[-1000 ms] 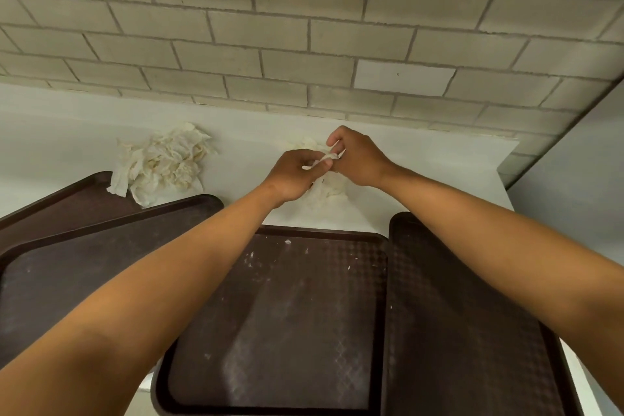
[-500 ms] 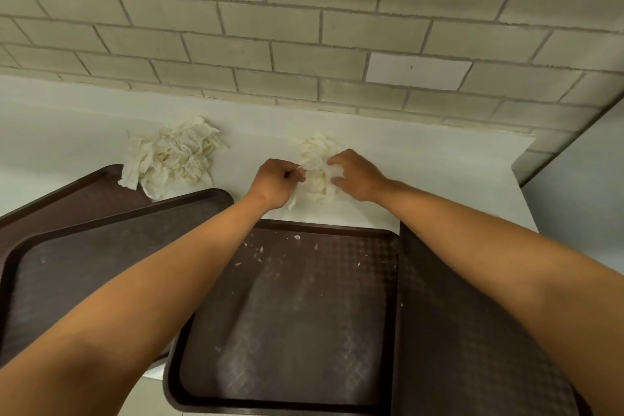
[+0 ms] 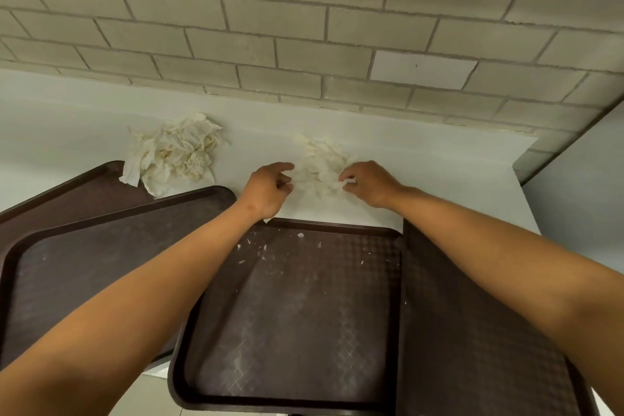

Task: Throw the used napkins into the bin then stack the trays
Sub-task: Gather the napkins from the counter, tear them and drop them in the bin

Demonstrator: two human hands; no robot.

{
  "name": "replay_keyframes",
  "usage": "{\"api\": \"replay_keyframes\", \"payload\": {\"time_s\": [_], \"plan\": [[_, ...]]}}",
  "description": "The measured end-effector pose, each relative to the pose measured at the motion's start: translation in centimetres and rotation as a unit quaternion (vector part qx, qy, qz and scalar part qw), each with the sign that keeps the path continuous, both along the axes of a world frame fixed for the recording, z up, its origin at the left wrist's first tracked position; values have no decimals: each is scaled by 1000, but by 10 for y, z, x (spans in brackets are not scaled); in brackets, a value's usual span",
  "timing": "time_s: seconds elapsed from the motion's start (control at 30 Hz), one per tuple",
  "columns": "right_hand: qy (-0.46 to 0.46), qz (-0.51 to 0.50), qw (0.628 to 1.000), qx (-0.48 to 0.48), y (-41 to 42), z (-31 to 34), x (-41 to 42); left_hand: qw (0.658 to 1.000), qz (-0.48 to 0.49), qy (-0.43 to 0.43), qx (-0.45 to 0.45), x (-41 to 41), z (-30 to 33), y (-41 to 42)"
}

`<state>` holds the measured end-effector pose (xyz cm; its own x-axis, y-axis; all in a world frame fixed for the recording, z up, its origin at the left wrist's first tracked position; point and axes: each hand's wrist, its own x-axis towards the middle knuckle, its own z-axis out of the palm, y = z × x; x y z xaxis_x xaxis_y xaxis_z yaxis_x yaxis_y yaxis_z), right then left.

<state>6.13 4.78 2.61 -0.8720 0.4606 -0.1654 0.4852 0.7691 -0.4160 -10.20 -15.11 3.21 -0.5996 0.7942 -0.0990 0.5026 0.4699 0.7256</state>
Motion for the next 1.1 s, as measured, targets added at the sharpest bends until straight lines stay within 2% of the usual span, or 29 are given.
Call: {"api": "replay_keyframes", "payload": {"time_s": [0.2, 0.3, 0.5, 0.63, 0.77, 1.1], "plan": [[89, -19, 996, -4, 16, 65, 14, 998, 9, 50, 24, 4, 22, 8], [125, -38, 991, -9, 20, 93, 24, 998, 30, 20, 58, 9, 35, 12], [198, -86, 973, -80, 7, 127, 61, 993, 41, -37, 109, 31, 55, 11], [241, -108, 948, -176, -7, 120, 96, 986, 45, -82, 135, 59, 61, 2], [270, -114, 919, -264, -21, 98, 133, 985, 61, -88, 137, 92, 61, -14], [267, -129, 895, -334, -76, 63, 230, 979, 68, -135, 133, 179, 47, -62]]}}
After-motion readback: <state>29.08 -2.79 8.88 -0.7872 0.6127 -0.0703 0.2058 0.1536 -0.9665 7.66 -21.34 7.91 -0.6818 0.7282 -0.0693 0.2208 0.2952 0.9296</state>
